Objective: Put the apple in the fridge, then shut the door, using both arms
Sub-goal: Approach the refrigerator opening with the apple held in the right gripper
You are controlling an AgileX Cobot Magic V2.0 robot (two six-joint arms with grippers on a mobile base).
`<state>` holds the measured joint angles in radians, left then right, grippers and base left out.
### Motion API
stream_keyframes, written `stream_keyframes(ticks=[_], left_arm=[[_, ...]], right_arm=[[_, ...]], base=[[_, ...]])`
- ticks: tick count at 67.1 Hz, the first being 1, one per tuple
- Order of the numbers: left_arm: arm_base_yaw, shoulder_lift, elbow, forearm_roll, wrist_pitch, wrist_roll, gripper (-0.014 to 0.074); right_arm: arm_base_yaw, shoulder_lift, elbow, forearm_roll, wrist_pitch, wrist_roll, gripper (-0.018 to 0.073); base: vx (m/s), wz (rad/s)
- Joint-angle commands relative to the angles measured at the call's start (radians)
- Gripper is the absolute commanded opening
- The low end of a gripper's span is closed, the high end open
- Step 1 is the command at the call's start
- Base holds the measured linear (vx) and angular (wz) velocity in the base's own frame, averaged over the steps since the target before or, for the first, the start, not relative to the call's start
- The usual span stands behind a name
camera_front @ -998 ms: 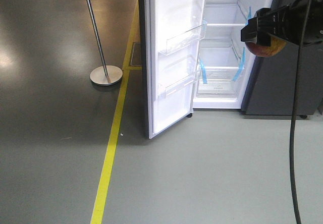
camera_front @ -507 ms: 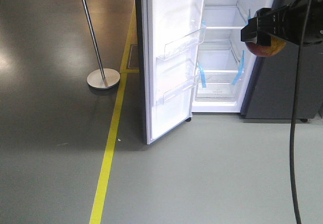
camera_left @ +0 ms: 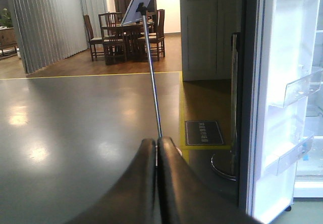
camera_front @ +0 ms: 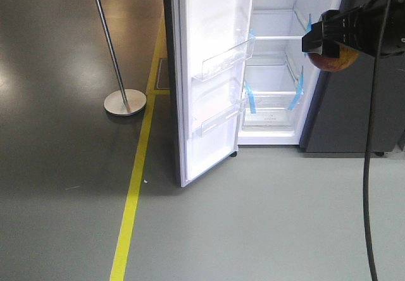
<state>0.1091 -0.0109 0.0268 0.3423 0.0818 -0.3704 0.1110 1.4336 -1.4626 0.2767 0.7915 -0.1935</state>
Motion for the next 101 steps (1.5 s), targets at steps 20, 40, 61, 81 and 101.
stream_keyframes(ticks=[20,40,61,81,101], left_arm=[[-0.003,-0.016,0.015,-0.001,-0.066,-0.001,-0.0008],[-0.003,-0.016,0.015,-0.001,-0.066,-0.001,-0.0008],[-0.003,-0.016,0.015,-0.001,-0.066,-0.001,-0.0008],[-0.003,-0.016,0.015,-0.001,-0.066,-0.001,-0.0008],[-0.003,-0.016,0.015,-0.001,-0.066,-0.001,-0.0008]], right_arm=[[0.002,-0.035,-0.032,0.013,-0.069,-0.01,0.0105],[0.002,-0.035,-0.032,0.013,-0.069,-0.01,0.0105],[0.002,-0.035,-0.032,0.013,-0.069,-0.01,0.0105],[0.002,-0.035,-0.032,0.013,-0.069,-0.01,0.0105],[0.002,-0.035,-0.032,0.013,-0.069,-0.01,0.0105]], base=[[0.08,-0.01],[0.1,0.0],[0.12,0.0],[0.13,0.0],[0.12,-0.02]])
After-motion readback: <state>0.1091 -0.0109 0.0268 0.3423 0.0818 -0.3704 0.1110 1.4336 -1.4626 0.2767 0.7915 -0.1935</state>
